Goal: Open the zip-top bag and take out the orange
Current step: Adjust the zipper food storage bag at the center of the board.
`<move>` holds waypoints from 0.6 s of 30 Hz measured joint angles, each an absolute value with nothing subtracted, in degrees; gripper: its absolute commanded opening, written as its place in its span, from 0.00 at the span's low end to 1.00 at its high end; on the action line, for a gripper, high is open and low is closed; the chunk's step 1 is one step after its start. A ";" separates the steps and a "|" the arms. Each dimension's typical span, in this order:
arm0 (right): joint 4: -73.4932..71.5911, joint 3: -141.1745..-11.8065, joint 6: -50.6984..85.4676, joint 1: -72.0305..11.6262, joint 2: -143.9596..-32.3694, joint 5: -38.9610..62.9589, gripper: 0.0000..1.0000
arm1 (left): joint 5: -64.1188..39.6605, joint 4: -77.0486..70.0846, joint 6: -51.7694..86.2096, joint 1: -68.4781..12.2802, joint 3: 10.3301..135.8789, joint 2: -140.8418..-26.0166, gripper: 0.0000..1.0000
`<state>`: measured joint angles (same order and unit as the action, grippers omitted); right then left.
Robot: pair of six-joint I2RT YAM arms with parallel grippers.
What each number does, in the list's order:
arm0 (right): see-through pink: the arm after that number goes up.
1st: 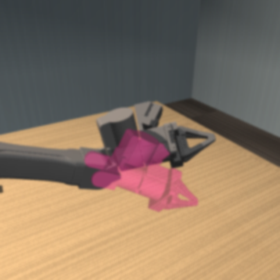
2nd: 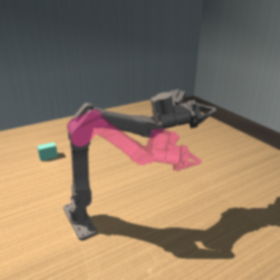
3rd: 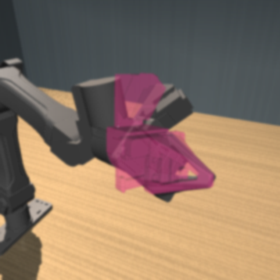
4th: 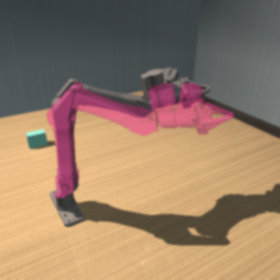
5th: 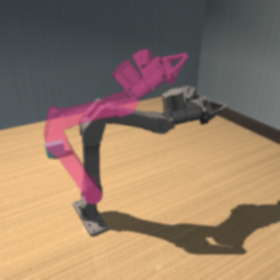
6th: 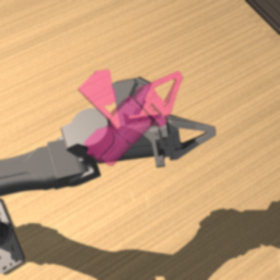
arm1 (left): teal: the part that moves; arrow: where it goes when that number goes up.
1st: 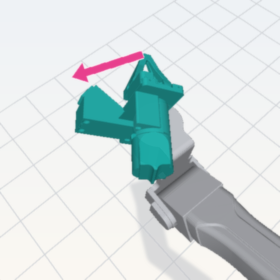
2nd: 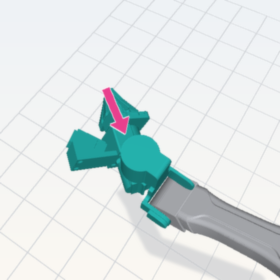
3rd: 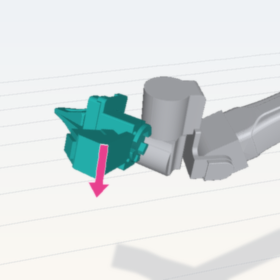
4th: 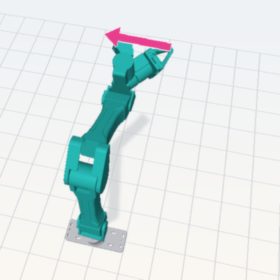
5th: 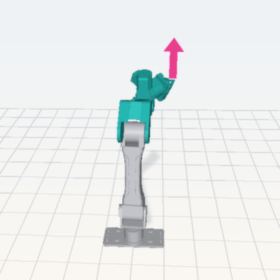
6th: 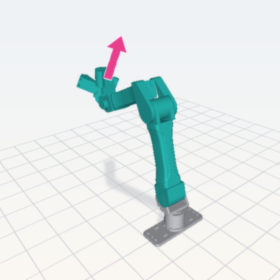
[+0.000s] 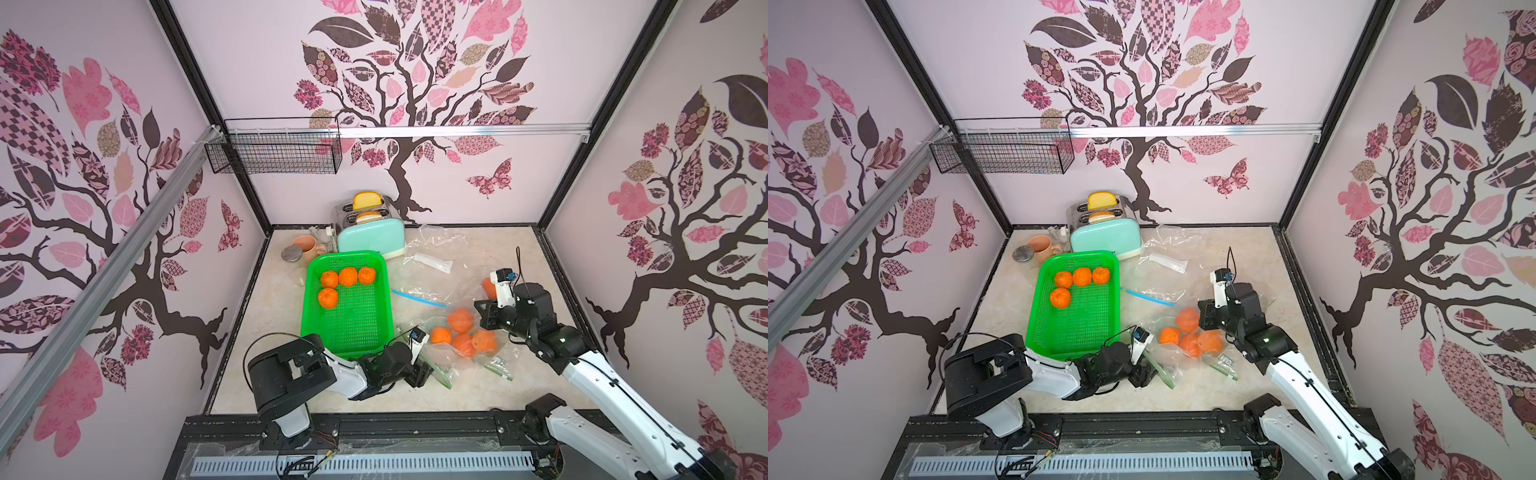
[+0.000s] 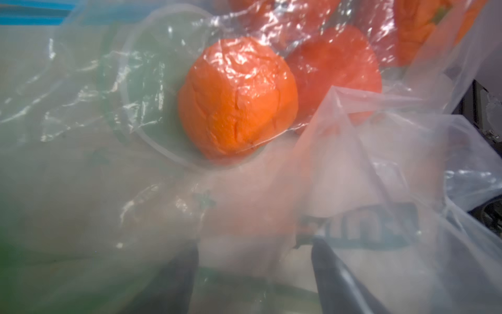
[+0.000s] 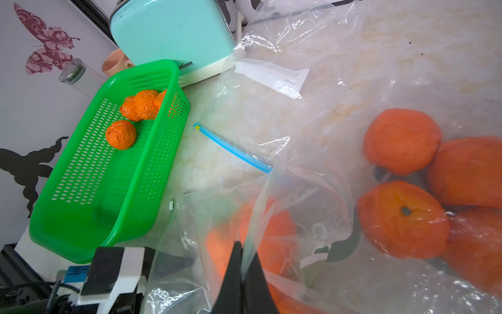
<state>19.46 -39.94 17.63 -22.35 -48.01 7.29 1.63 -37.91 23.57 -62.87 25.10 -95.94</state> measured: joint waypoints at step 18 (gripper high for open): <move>21.50 -38.92 19.11 -22.37 -56.60 -2.61 0.62 | 2.00 -39.75 20.88 -62.87 28.56 -98.00 0.69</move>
